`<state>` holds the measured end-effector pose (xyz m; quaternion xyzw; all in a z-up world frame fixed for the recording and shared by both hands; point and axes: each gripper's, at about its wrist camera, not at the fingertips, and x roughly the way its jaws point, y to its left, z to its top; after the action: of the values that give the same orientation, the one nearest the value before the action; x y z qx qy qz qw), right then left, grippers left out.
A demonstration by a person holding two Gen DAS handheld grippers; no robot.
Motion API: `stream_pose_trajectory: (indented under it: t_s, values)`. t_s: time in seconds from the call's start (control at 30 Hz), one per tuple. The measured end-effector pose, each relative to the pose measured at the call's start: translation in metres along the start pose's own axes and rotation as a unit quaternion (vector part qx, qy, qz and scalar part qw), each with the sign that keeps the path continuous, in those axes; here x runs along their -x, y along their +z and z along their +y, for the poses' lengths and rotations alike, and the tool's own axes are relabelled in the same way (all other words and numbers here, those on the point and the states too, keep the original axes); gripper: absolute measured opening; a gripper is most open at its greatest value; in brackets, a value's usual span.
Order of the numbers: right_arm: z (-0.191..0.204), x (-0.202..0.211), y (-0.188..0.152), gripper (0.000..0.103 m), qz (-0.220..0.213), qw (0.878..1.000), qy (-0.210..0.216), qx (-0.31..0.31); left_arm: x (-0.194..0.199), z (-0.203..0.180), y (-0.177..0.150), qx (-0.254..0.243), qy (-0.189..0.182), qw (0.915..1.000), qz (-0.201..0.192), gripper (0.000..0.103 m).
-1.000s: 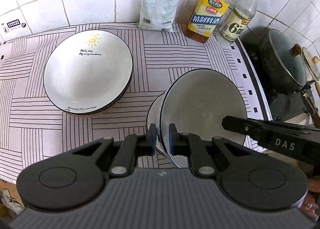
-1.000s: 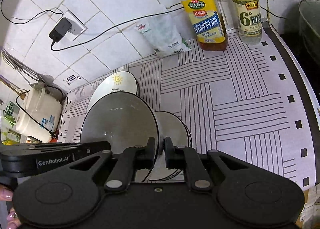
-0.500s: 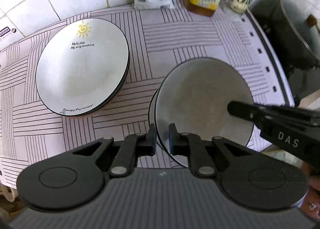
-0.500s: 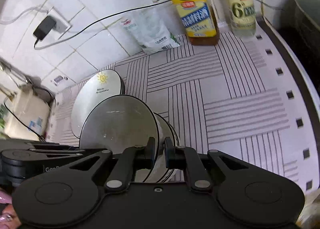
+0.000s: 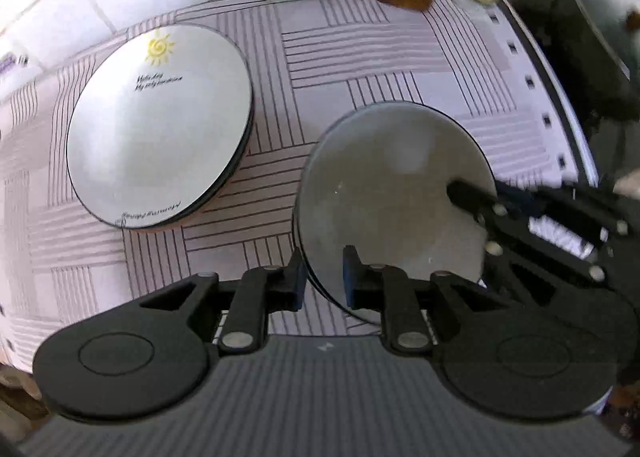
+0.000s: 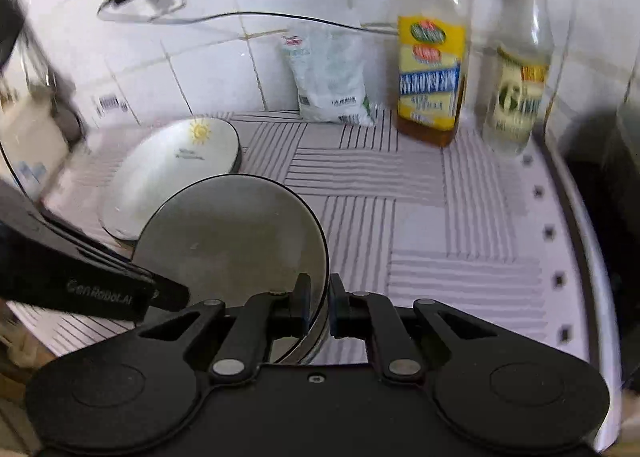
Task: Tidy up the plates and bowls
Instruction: 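Carry the bowl with both grippers over the two nested bowls, then lower the bowl into the nested bowls and open both grippers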
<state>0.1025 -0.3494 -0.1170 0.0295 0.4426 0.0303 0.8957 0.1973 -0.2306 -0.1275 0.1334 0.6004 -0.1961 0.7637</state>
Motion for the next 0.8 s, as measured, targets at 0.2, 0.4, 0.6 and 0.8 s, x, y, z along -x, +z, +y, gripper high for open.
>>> stream_pose_trajectory:
  t_s: [0.2,0.4,0.6,0.8]
  values:
    - [0.005,-0.003,-0.003,0.009,-0.006,0.999,-0.024,0.031,0.0,-0.007,-0.002,-0.022,0.023,0.9995,-0.001,0.018]
    - [0.006,-0.006,-0.007,0.01,-0.007,0.999,-0.026,0.032,-0.001,0.011,-0.008,0.014,-0.015,0.9998,0.001,0.019]
    - [0.011,-0.006,0.0,0.016,0.016,0.999,-0.033,0.022,0.028,0.02,-0.025,0.023,-0.042,0.9981,-0.04,0.021]
    - [0.003,0.029,-0.016,0.034,-0.019,1.0,0.008,0.018,0.052,0.032,-0.039,0.041,-0.063,0.9946,-0.072,0.022]
